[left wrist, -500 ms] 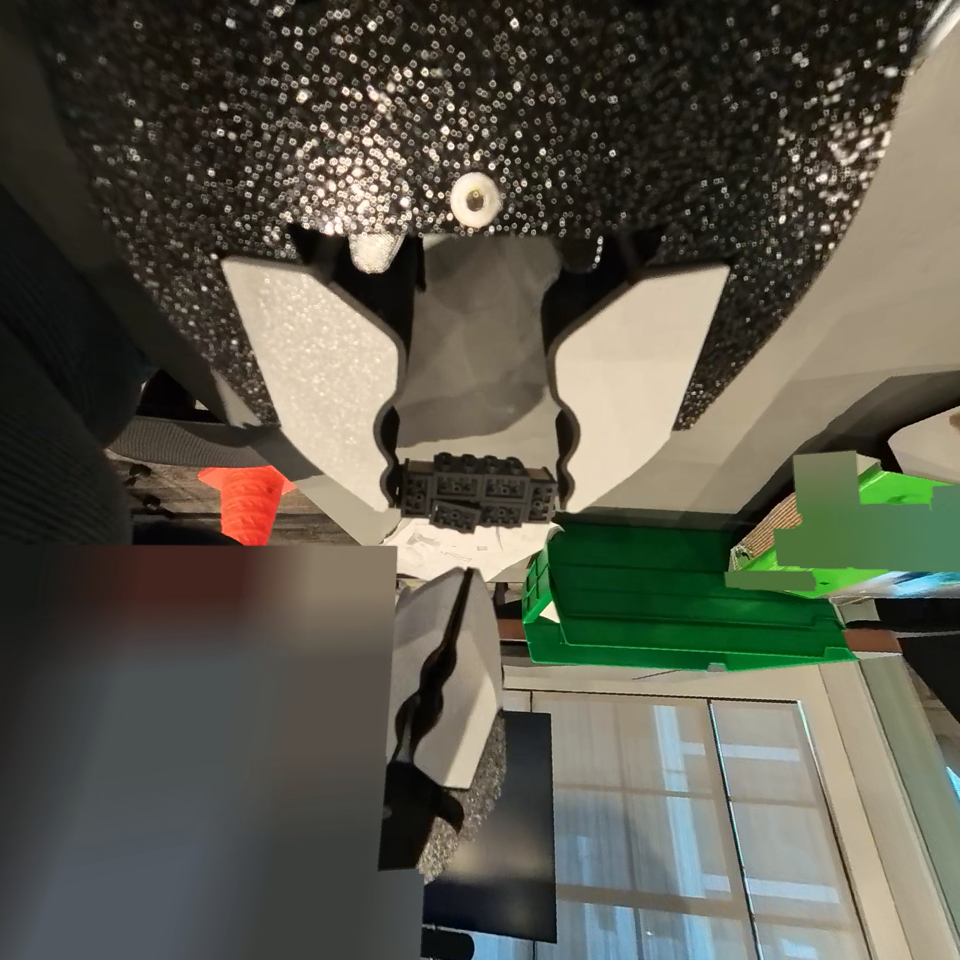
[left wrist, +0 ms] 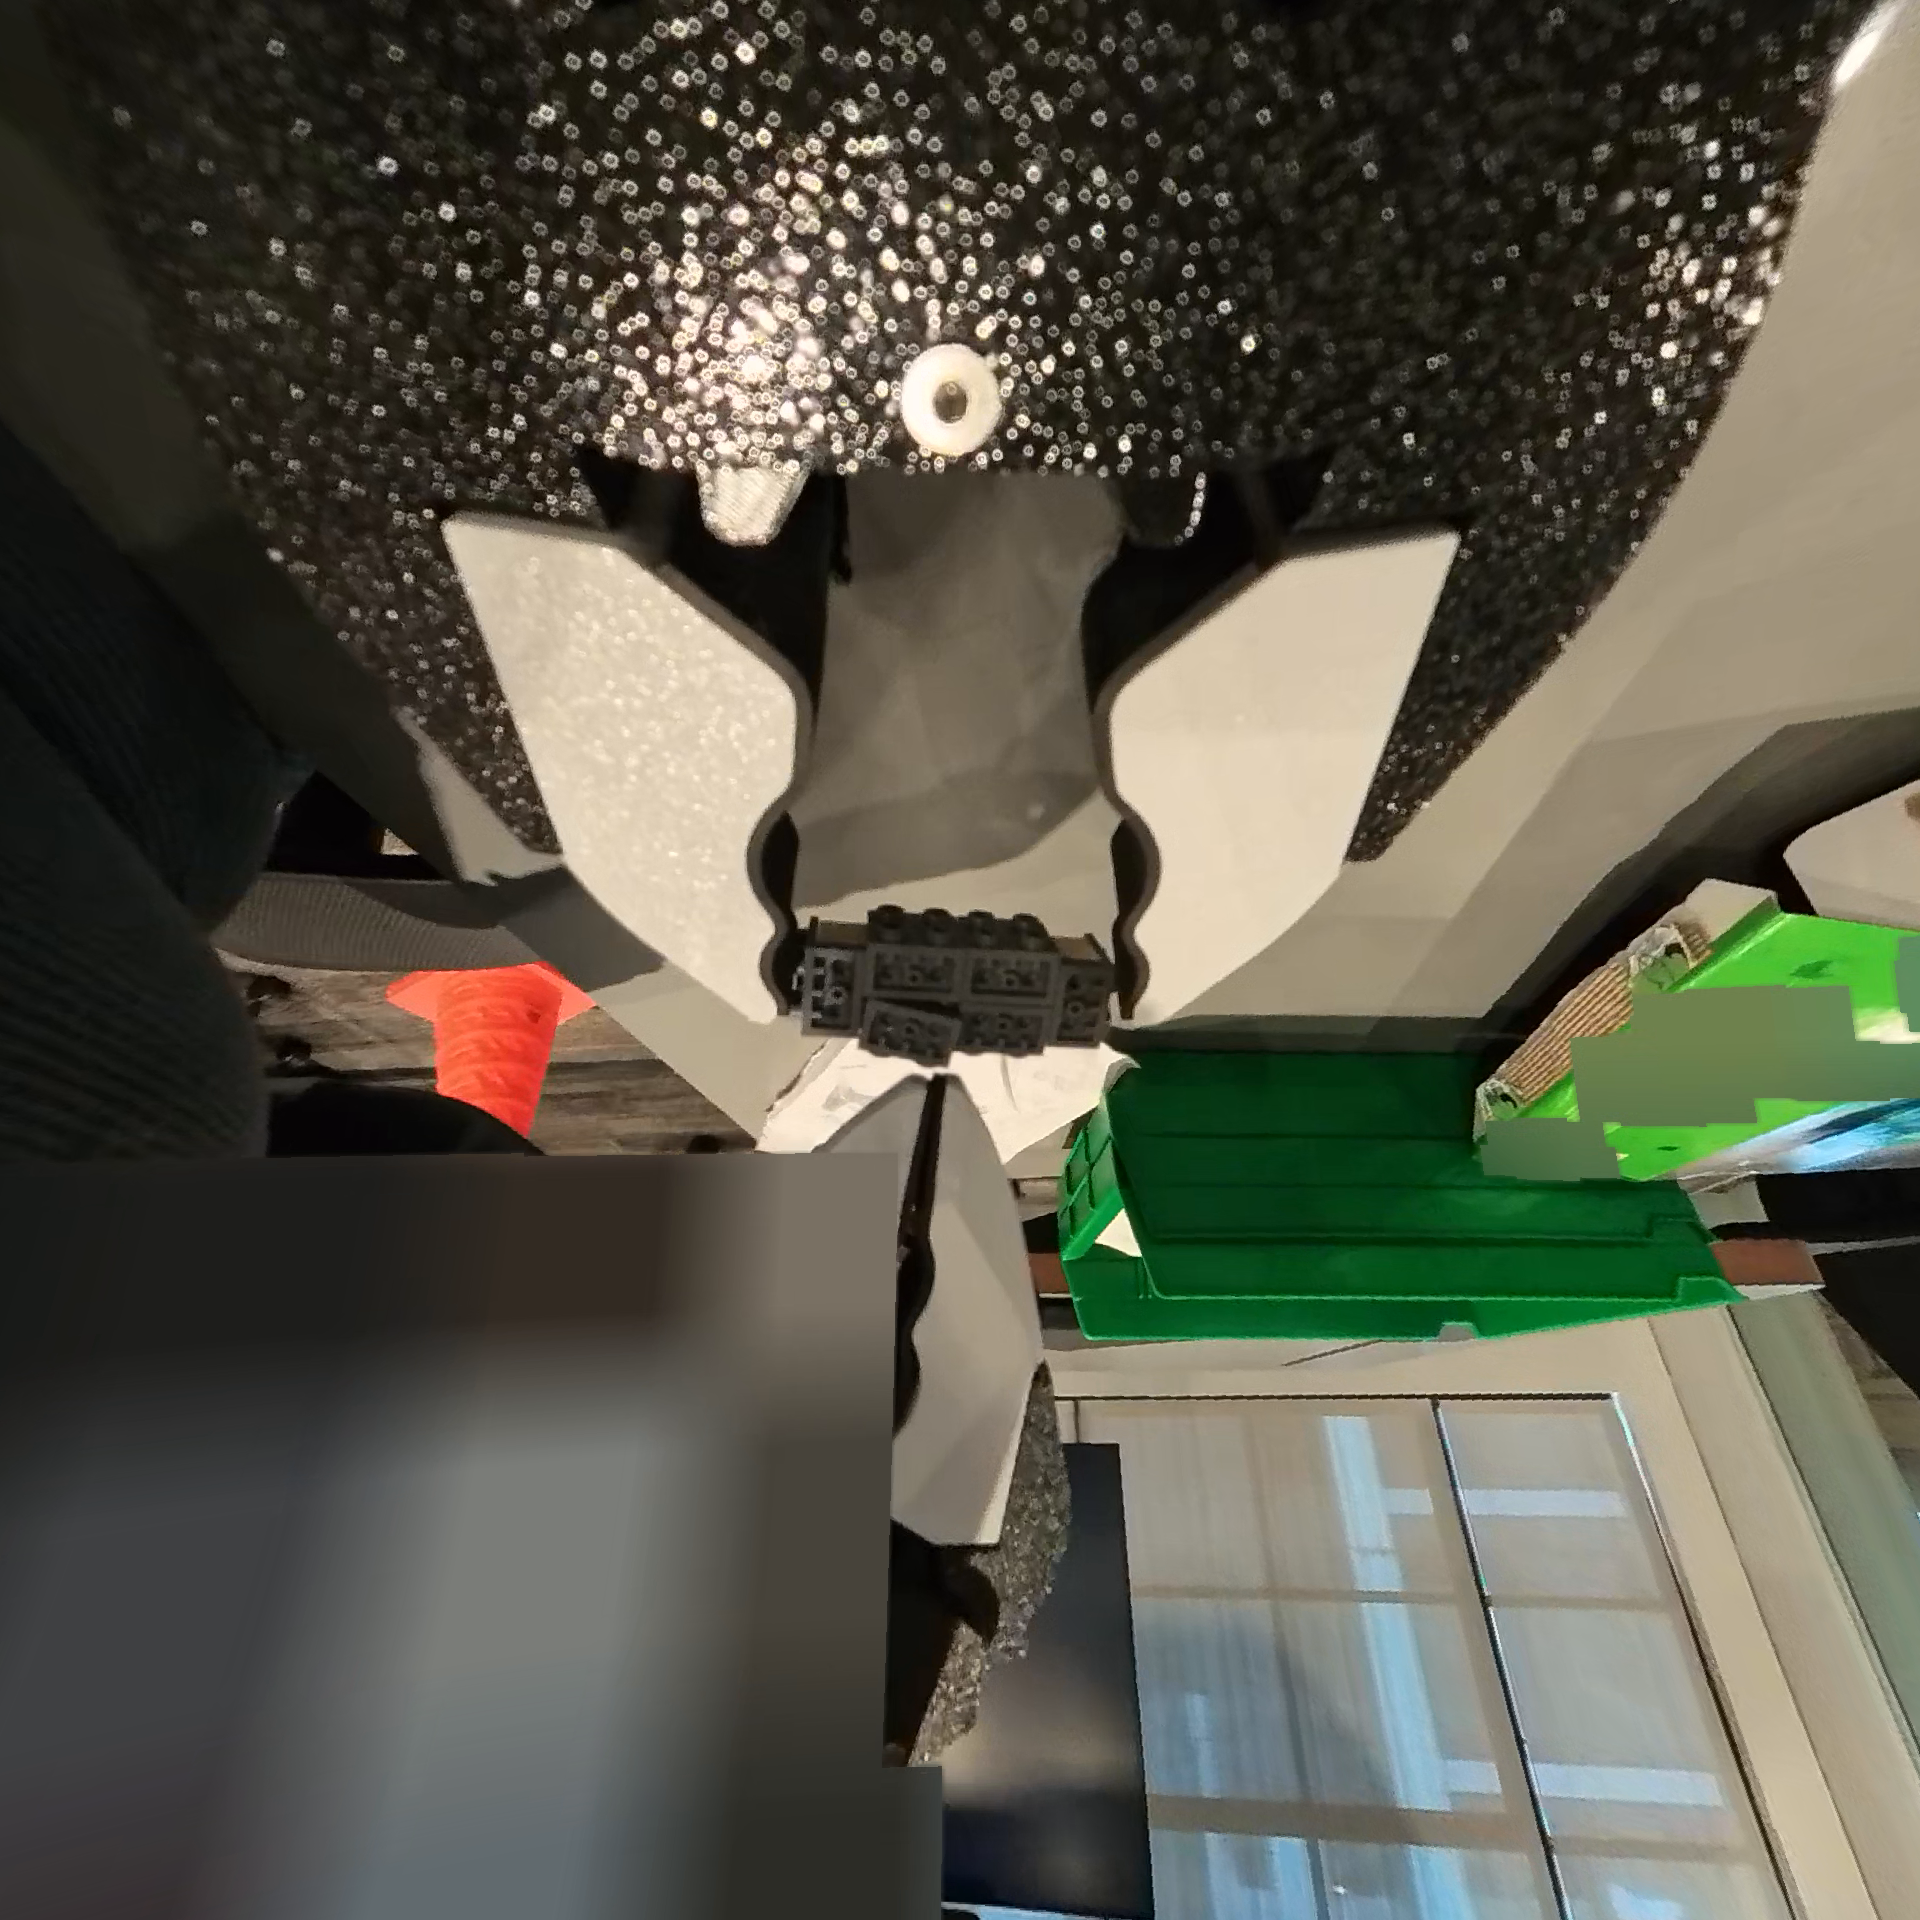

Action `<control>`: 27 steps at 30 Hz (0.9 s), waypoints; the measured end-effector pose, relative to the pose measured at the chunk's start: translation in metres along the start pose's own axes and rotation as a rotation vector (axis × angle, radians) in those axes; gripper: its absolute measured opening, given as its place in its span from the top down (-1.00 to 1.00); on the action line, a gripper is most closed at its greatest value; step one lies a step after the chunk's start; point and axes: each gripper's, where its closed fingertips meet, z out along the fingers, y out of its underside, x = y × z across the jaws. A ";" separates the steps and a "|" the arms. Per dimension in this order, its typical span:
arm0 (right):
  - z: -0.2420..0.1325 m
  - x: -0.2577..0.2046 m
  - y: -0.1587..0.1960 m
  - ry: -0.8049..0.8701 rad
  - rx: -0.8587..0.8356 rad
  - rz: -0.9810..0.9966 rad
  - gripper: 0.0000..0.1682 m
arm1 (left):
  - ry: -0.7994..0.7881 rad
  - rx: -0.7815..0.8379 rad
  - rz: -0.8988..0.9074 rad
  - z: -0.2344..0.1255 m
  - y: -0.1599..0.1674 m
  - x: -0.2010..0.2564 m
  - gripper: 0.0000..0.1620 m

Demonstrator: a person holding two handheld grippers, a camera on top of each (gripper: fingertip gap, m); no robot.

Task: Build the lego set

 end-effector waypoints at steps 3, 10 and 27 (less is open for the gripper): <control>0.002 0.000 0.002 -0.001 -0.016 -0.003 1.00 | -0.002 -0.008 0.010 0.000 0.001 0.000 0.28; -0.004 0.003 0.000 0.027 0.030 -0.025 0.88 | -0.020 0.023 -0.025 -0.003 -0.003 -0.005 0.28; 0.000 -0.008 -0.005 -0.054 0.115 -0.014 0.85 | 0.025 0.045 -0.047 -0.002 -0.007 0.001 0.28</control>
